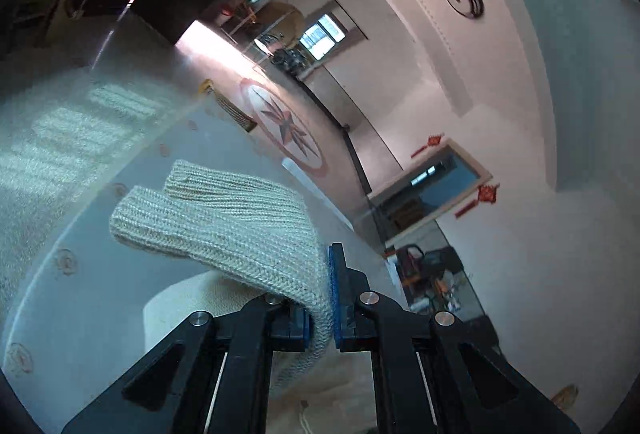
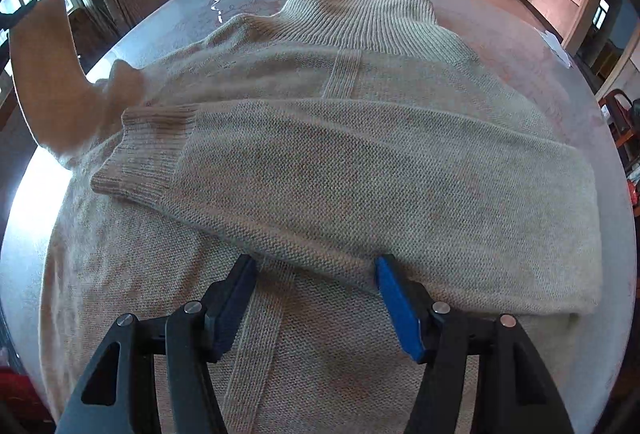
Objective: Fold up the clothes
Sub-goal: 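Lift the cuff with the left gripper and fold it across the body, then lay the cuff on the sweater and open the left gripper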
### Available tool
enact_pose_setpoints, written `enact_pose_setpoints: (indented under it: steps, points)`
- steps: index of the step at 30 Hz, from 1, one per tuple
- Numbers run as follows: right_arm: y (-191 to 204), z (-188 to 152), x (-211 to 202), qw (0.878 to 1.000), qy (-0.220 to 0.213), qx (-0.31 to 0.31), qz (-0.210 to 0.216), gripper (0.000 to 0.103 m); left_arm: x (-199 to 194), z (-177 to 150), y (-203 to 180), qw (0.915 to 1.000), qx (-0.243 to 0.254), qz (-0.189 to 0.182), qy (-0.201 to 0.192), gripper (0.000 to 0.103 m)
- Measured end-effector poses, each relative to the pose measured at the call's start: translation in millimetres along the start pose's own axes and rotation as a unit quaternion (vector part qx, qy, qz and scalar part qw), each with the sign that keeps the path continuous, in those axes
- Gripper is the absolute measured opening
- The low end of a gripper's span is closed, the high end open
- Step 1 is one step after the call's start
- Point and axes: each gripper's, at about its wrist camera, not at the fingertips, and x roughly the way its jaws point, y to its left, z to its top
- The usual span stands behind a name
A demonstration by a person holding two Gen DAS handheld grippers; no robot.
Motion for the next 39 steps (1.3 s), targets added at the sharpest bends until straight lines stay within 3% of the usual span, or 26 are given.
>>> enact_pose_setpoints:
  steps: [4,8,11,14,16,17,19,22,23,24,26,28,30,33,36,39]
  points:
    - [-22,-8,-15,0.993,-0.037,0.099,0.052,0.061,87,-53,-91,0.9904,0.096,-0.02,0.098,0.008]
    - [-44,-13,-36,0.985,-0.061,0.149,0.068,0.061,163,-137,-160,0.9629,0.194,0.0,0.188,0.008]
    - [-72,-26,-49,0.978,-0.073,0.182,0.069,0.061,211,-207,-193,0.9319,0.266,0.043,0.244,0.008]
    - [-96,-41,-56,0.973,-0.077,0.207,0.066,0.061,234,-285,-191,0.8836,0.338,0.111,0.305,0.008]
    - [-109,-55,-66,0.971,-0.079,0.217,0.067,0.061,240,-314,-190,0.8612,0.368,0.141,0.321,0.012]
    - [-113,-59,-71,0.971,-0.08,0.215,0.066,0.061,235,-320,-187,0.8542,0.379,0.155,0.32,0.012]
    - [-118,-63,-76,0.972,-0.082,0.211,0.064,0.061,226,-326,-193,0.85,0.391,0.169,0.31,0.018]
    - [-116,-58,-78,0.974,-0.083,0.197,0.069,0.061,197,-321,-198,0.8517,0.404,0.184,0.279,0.047]
    - [-112,-55,-79,0.976,-0.084,0.188,0.071,0.061,186,-317,-201,0.8531,0.409,0.186,0.266,0.062]
    - [-110,-53,-81,0.978,-0.085,0.176,0.072,0.061,179,-311,-202,0.8577,0.409,0.172,0.26,0.071]
    - [-98,-41,-80,0.982,-0.086,0.15,0.073,0.061,164,-299,-203,0.8658,0.41,0.146,0.247,0.079]
    - [-85,-28,-79,0.986,-0.088,0.123,0.076,0.061,144,-290,-200,0.8694,0.413,0.137,0.234,0.08]
    - [-70,-17,-80,0.988,-0.089,0.095,0.084,0.061,133,-278,-187,0.874,0.403,0.161,0.218,0.08]
    - [-45,2,-71,0.993,-0.067,0.053,0.086,0.061,128,-252,-152,0.8777,0.364,0.245,0.193,0.08]
    - [-6,18,-66,0.996,-0.069,-0.029,0.046,0.061,125,-227,-113,0.8752,0.293,0.345,0.17,0.08]
    - [46,29,-58,0.985,-0.081,-0.148,-0.019,0.061,127,-220,-87,0.8722,0.259,0.379,0.169,0.08]
